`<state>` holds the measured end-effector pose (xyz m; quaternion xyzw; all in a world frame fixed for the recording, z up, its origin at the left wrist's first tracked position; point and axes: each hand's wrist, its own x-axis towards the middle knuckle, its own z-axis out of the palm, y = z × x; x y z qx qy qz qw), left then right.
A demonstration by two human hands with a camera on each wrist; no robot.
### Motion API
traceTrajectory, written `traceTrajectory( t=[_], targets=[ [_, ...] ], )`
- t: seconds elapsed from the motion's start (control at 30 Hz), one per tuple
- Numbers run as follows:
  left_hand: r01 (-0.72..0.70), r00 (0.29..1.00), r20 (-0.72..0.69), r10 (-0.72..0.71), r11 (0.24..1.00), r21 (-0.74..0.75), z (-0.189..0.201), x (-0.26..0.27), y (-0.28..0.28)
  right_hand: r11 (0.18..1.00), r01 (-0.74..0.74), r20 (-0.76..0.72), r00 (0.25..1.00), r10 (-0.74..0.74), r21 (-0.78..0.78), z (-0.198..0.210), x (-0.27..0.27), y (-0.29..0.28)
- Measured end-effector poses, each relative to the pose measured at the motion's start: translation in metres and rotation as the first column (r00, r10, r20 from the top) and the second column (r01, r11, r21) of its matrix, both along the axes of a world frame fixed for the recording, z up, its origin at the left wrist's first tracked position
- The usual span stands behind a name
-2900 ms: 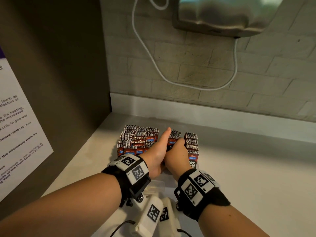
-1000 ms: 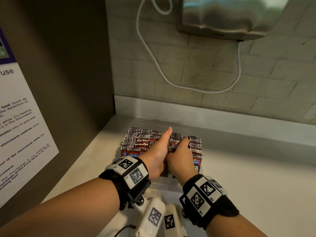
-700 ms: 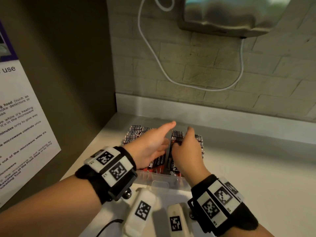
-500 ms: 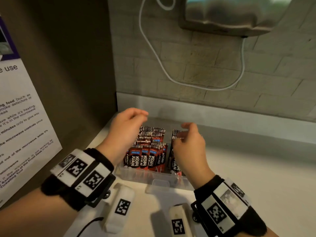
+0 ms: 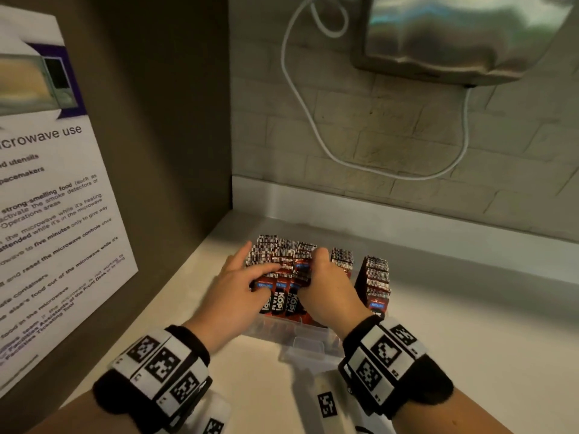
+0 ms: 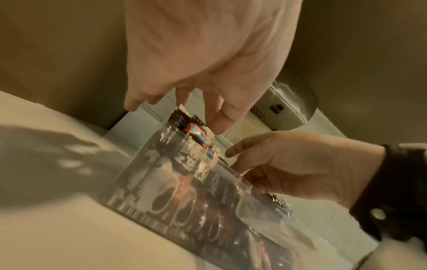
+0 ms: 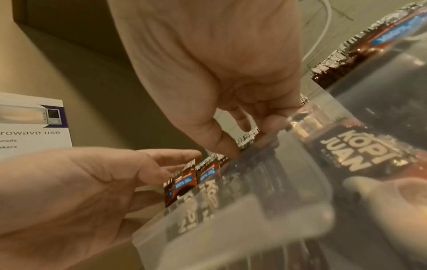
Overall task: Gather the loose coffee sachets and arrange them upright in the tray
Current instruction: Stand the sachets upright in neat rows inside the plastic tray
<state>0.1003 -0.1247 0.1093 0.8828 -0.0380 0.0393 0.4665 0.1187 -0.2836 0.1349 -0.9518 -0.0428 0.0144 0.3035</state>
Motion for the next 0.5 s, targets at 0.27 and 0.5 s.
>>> traceTrajectory(
  t=[0.27,0.5],
  targets=[
    [-0.025,0.997,0.065,0.03,0.996,-0.083,-0.007,0.0017,-0.0024,0.979,-0.011,0.049,0.999,0.001,0.203,-0.0036,0.001,-0.0017],
    [-0.056,0.994,0.085,0.065,0.993,-0.102,-0.0106,0.0052,-0.0032,0.943,0.02,0.008,1.0,-0.024,0.333,-0.0099,0.0069,0.0004]
  ],
)
